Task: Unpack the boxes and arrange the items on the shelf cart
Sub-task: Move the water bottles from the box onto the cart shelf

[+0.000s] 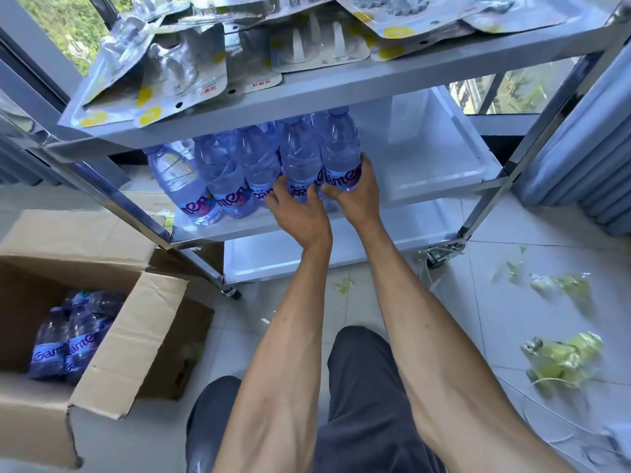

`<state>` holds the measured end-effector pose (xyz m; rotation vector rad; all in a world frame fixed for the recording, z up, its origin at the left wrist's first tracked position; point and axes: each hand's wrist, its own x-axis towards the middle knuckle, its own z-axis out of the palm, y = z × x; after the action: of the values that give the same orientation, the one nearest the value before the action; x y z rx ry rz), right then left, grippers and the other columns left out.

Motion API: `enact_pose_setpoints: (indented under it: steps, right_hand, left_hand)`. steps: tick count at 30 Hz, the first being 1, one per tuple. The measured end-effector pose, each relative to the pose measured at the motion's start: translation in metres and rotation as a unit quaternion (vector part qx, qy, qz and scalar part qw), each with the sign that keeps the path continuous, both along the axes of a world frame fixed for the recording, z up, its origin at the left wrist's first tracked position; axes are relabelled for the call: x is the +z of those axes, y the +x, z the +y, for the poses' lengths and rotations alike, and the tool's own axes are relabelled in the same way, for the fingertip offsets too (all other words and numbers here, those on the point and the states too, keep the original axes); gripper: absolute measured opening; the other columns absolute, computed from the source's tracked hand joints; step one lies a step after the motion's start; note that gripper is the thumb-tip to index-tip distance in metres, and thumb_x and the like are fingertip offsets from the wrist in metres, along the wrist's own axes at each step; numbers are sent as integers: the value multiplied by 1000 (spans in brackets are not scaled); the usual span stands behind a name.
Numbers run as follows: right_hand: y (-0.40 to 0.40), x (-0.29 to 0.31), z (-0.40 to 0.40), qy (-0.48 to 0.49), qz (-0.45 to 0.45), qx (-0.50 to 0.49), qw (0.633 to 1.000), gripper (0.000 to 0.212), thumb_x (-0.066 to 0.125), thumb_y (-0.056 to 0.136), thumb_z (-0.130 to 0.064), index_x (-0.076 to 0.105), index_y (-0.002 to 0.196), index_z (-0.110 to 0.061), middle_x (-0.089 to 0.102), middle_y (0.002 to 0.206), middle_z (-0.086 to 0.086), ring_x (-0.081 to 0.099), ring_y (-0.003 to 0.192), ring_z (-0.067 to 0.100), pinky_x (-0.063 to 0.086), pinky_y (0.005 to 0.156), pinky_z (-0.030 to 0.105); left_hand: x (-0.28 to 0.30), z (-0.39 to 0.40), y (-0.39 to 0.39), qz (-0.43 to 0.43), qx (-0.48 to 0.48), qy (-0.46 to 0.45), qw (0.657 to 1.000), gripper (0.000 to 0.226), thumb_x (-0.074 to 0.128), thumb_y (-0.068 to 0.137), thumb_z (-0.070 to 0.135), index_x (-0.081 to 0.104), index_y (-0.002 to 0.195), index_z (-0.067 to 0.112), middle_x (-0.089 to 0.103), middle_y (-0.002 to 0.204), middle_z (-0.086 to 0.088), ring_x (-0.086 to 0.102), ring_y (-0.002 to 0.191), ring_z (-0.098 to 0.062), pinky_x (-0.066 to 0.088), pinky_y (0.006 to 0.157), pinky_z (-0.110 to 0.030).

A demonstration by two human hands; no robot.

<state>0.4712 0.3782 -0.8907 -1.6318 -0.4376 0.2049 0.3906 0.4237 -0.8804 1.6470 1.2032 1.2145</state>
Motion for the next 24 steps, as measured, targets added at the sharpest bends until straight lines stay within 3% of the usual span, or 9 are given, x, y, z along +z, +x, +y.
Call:
enact_pose_setpoints:
  steps: [5, 11, 14, 15, 18, 20, 24]
  right_hand:
    - [-1, -2, 3, -10, -5, -34, 999, 69, 80, 66, -6, 53, 129, -11, 62, 107, -10, 59, 95, 7, 42, 75, 2]
    - [2, -3, 1, -54, -5, -16, 998, 74, 82, 71, -12, 47, 137, -13, 66, 118, -3, 61, 99, 8, 51, 90, 27]
    - [-4, 6, 2, -113, 18, -3, 993, 95, 75, 76, -12, 20, 153, -13, 62, 128, 6, 61, 111, 22, 51, 92, 35]
    - [-11, 7, 3, -122, 17, -26, 992, 91, 72, 77, -10, 21, 153, -10, 61, 129, 9, 59, 115, 26, 50, 94, 37]
    - [-45, 4, 4, -91, 15, -176, 980, 56, 61, 76, 3, 50, 131, -2, 59, 122, 15, 54, 114, 33, 48, 93, 41]
    - [-76, -1, 4, -67, 8, -241, 968, 49, 57, 74, 9, 58, 123, 0, 57, 121, 16, 52, 115, 33, 46, 88, 38]
    - [-130, -16, 14, -86, -13, -206, 975, 37, 54, 77, 10, 61, 111, 0, 57, 115, 14, 56, 104, 31, 42, 77, 32]
  left_hand:
    - [-15, 7, 0, 51, 8, -68, 996, 35, 75, 85, 24, 66, 113, 5, 68, 92, -11, 64, 89, -28, 51, 81, -35]
    - [-19, 11, 1, 64, 17, -89, 994, 34, 75, 85, 33, 63, 109, 13, 66, 93, -1, 62, 86, -20, 46, 74, -29]
    - [-17, 13, -8, 49, -7, -73, 996, 28, 74, 83, 30, 64, 102, 13, 66, 87, 0, 60, 80, -16, 46, 72, -26]
    - [-16, 15, -14, 37, -9, -56, 998, 22, 72, 84, 26, 65, 100, 12, 66, 85, 1, 60, 77, -15, 46, 71, -25]
    - [-18, 23, -44, 14, 28, -13, 999, 13, 62, 87, 17, 66, 97, 10, 67, 84, 1, 59, 75, -12, 46, 69, -23]
    - [-19, 34, -73, 16, 60, -2, 998, 11, 59, 88, 14, 66, 95, 9, 65, 82, 3, 57, 72, -11, 46, 67, -22]
    - [-21, 56, -129, 38, 115, -12, 993, 17, 56, 87, 10, 69, 98, 7, 71, 90, -3, 59, 78, -14, 35, 68, -13]
